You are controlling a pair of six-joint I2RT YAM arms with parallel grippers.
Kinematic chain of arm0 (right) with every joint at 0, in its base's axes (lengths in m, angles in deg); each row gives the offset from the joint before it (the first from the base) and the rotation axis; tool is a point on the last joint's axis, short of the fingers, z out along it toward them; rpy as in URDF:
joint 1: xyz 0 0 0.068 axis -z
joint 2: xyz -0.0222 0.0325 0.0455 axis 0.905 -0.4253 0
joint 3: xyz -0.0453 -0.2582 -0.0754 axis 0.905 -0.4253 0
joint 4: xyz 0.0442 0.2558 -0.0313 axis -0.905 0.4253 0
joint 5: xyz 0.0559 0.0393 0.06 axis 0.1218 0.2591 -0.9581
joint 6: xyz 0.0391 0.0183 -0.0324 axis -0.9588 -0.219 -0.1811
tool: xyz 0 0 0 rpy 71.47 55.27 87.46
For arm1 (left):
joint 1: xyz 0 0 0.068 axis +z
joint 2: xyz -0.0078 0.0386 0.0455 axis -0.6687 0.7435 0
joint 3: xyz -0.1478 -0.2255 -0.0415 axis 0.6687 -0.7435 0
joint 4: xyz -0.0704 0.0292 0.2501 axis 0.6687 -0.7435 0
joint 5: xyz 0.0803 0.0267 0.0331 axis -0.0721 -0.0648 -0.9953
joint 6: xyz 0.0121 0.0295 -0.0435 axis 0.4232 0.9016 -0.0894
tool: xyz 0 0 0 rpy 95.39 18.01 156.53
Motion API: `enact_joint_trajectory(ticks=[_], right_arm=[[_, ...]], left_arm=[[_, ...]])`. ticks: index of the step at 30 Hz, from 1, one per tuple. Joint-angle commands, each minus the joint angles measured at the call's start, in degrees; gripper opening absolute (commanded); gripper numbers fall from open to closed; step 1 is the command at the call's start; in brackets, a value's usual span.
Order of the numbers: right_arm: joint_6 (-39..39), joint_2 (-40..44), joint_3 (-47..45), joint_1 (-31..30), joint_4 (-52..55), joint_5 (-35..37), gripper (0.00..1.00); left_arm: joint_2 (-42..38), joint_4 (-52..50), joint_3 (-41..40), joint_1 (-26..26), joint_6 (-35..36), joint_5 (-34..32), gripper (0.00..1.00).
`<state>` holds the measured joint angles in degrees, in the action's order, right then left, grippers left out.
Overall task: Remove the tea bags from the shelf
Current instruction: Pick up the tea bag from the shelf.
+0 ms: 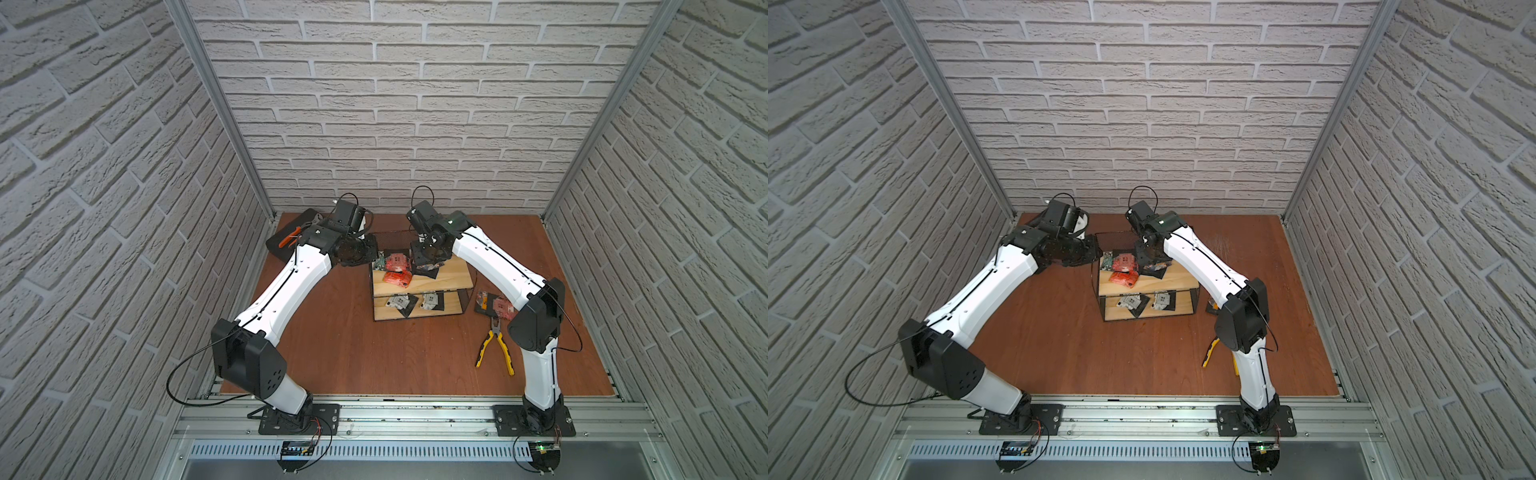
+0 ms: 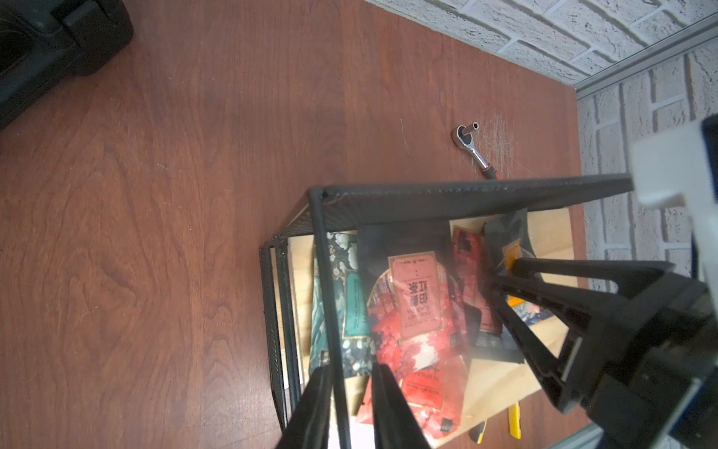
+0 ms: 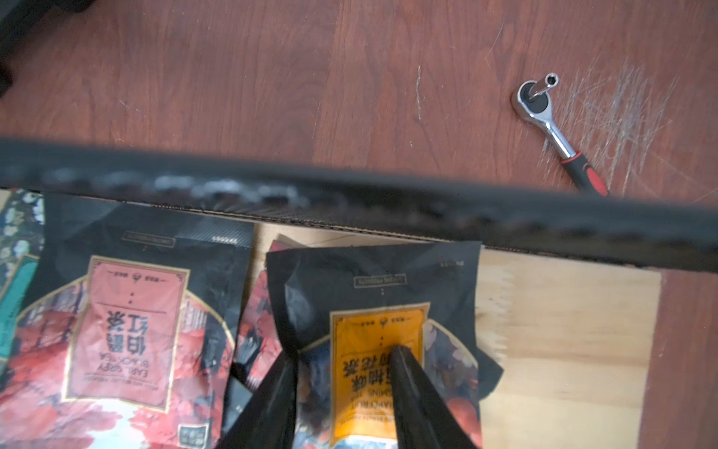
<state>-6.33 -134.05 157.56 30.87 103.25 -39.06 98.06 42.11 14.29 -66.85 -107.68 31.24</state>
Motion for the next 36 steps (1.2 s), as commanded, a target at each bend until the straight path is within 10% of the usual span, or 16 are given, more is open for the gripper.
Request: enact_joint_trajectory(ticks=[1,18,36], right_arm=[[-1.0,1.2,-1.9,0.4,1.1,-1.1,0.39],[-2.2,3.7,-2.6,0.5,-0.3,-1.0,0.02],[-2.3,13.4,-1.9,0.2,-0.9,1.2,0.03]], left_arm=[[0.4,0.8,1.0,-0.4,0.8,0.5,0.24],[0.3,0.7,0.9,-0.4,0.8,0.5,0.24],[0.7,0.4,1.4,-0.4,0.9,0.5,0.24]])
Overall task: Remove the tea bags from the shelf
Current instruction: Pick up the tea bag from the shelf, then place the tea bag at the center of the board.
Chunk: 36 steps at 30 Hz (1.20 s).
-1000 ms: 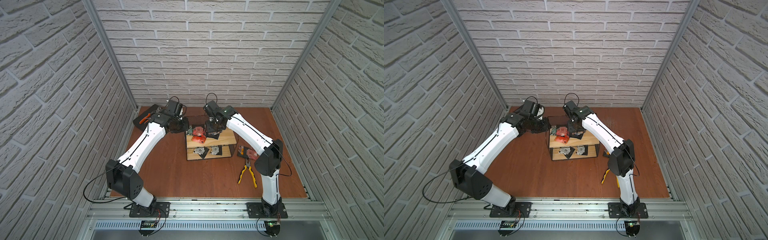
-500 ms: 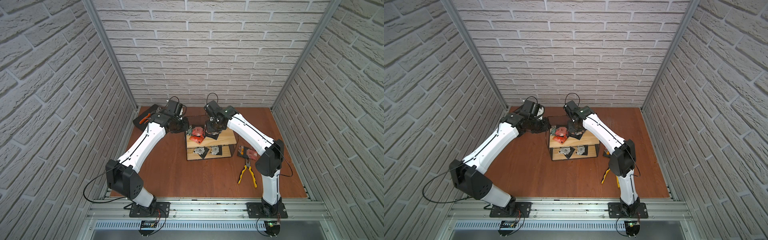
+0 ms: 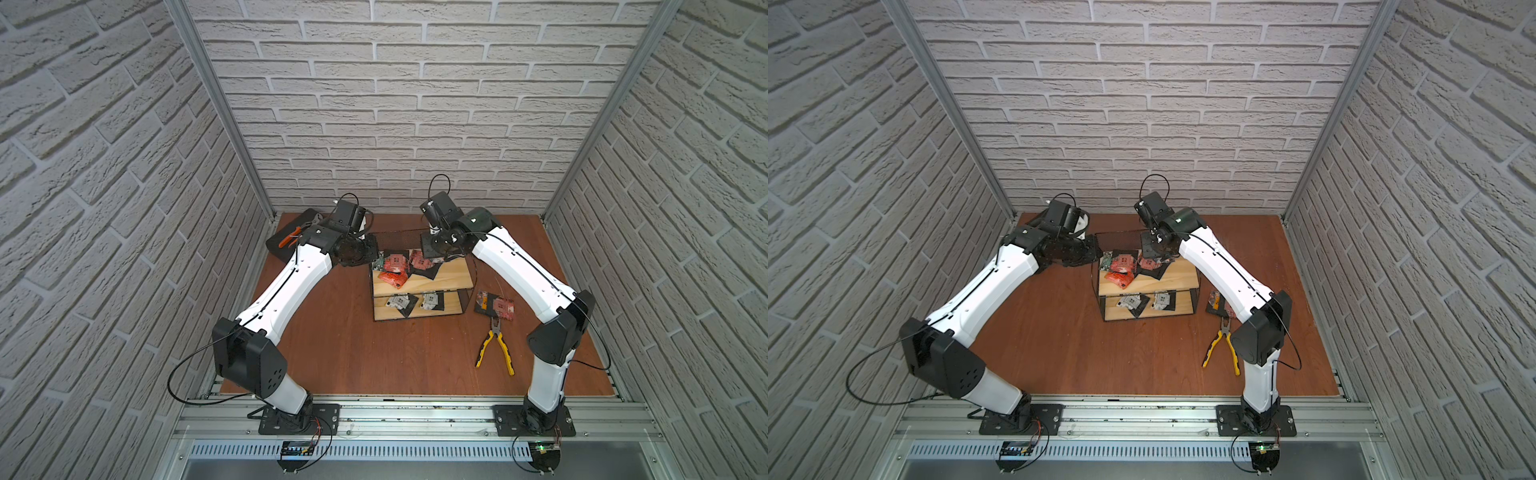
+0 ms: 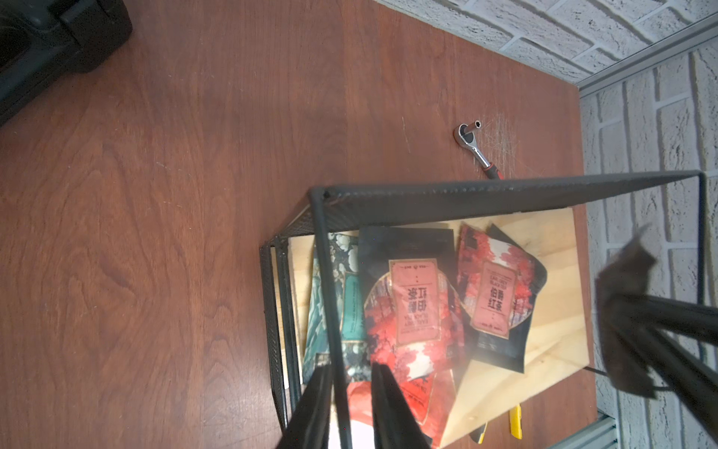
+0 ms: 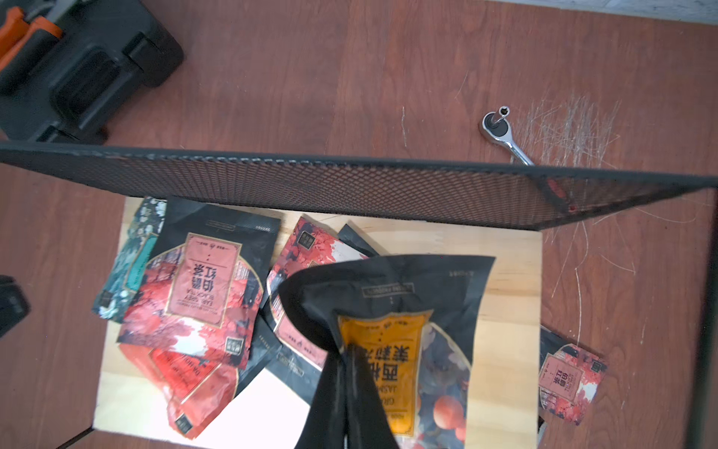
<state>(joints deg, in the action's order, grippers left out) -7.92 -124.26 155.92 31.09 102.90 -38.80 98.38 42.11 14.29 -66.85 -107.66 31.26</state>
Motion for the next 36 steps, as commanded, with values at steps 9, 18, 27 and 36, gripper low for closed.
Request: enact_joint_trajectory(ticks=[9,18,27,36], right_arm=[[-0.8,16.6,-6.5,2.4,-5.5,6.8,0.02],[-4.8,26.0,-27.1,21.2,-10.1,-2.2,0.02],[-4.5,19.6,-45.5,33.2,-16.2,-10.6,0.02],[-3.7,11.5,-49.2,33.1,-21.0,-10.7,0.07]], left_arm=[[0.6,0.0,1.6,-0.4,1.2,0.1,0.19],[1.1,-0.3,2.2,-0.4,1.4,0.0,0.18],[1.4,-0.3,2.8,-0.4,1.3,0.1,0.18],[1.5,-0.5,3.3,-0.5,1.2,0.1,0.18]])
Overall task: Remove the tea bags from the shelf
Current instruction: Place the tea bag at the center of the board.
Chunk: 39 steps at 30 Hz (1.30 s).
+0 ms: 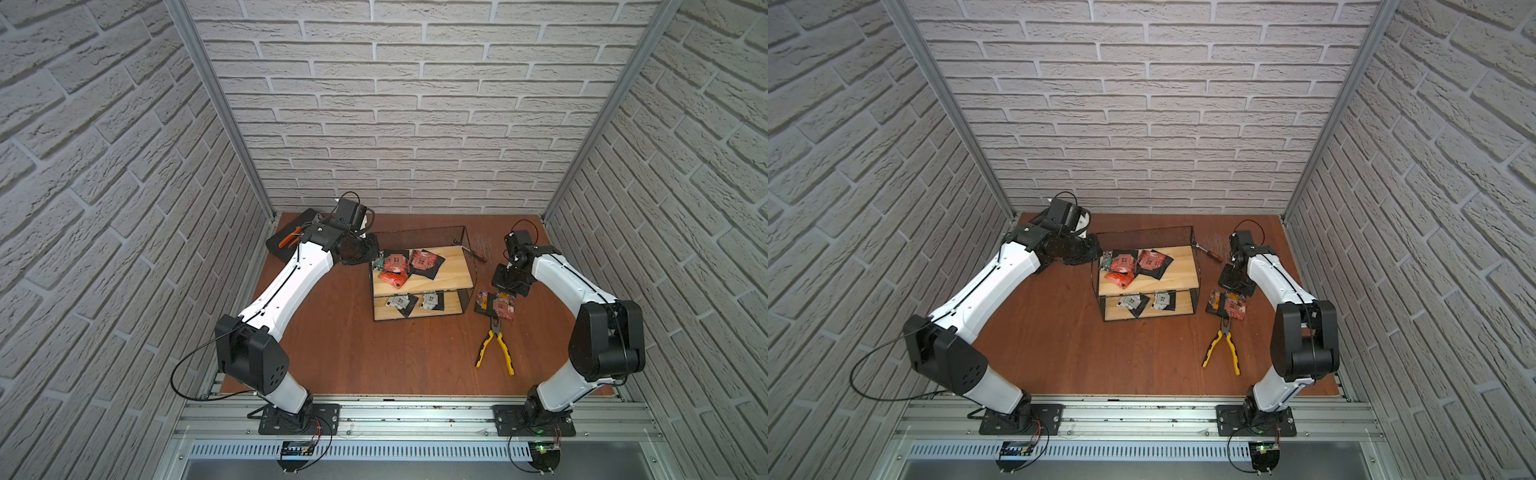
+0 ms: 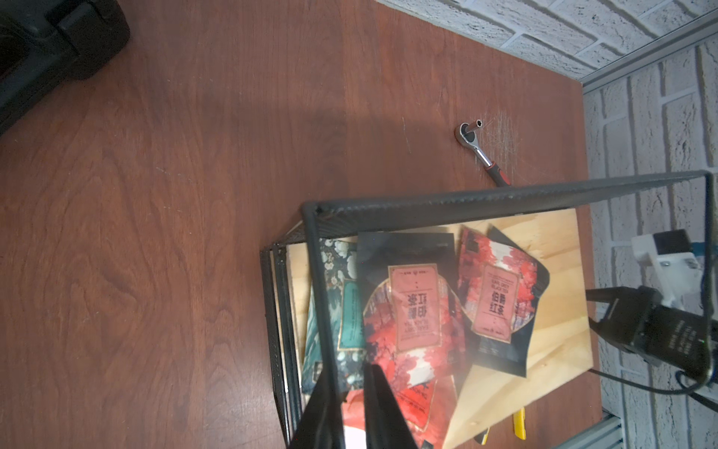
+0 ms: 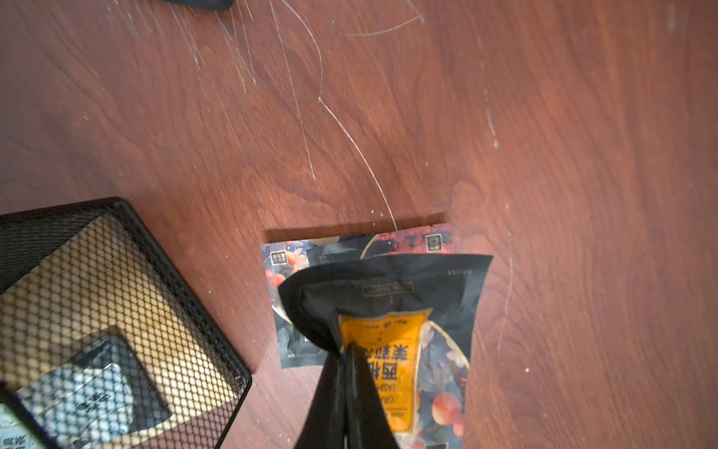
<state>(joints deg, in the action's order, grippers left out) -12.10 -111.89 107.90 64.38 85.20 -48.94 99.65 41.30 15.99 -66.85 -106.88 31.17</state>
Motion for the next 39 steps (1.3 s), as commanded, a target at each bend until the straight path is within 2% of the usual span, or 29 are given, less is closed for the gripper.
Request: enact_joint_trajectory(ticks=[1,8,16,22,27,33,36,39], right_arm=[[0.5,-1.6,-1.5,-0.3,-3.8,-0.6,0.08],[0.1,-4.7,-2.5,-1.7,-4.4,-0.2,0.18],[-0.8,-4.7,-3.4,-2.3,-4.9,-0.3,0.45],[-1.6,-0.2,-2.2,-2.8,-2.9,1.3,0.57],[-2.5,6.4,0.7,-3.0,1.0,5.4,0.63],[-2.2,14.0,6.5,-4.1,5.4,10.2,0.66],[0.5,16.3,11.4,-8.1,6.7,13.6,0.66],[3.0,16.9,16.3,-14.8,6.8,16.5,0.67]], left_arm=[[0.2,0.4,1.5,-0.4,0.3,0.1,0.18],[0.0,0.4,1.3,-0.6,0.2,-0.1,0.18],[0.1,0.4,1.1,-0.7,0.3,0.0,0.18],[0.0,0.4,1.2,-0.8,0.4,0.1,0.18],[0.1,0.4,1.2,-0.7,0.4,0.1,0.18],[0.1,0.5,1.1,-0.7,0.5,0.2,0.18],[0.2,0.5,1.2,-0.8,0.5,0.2,0.18],[0.3,0.5,1.2,-0.7,0.5,0.2,0.18]])
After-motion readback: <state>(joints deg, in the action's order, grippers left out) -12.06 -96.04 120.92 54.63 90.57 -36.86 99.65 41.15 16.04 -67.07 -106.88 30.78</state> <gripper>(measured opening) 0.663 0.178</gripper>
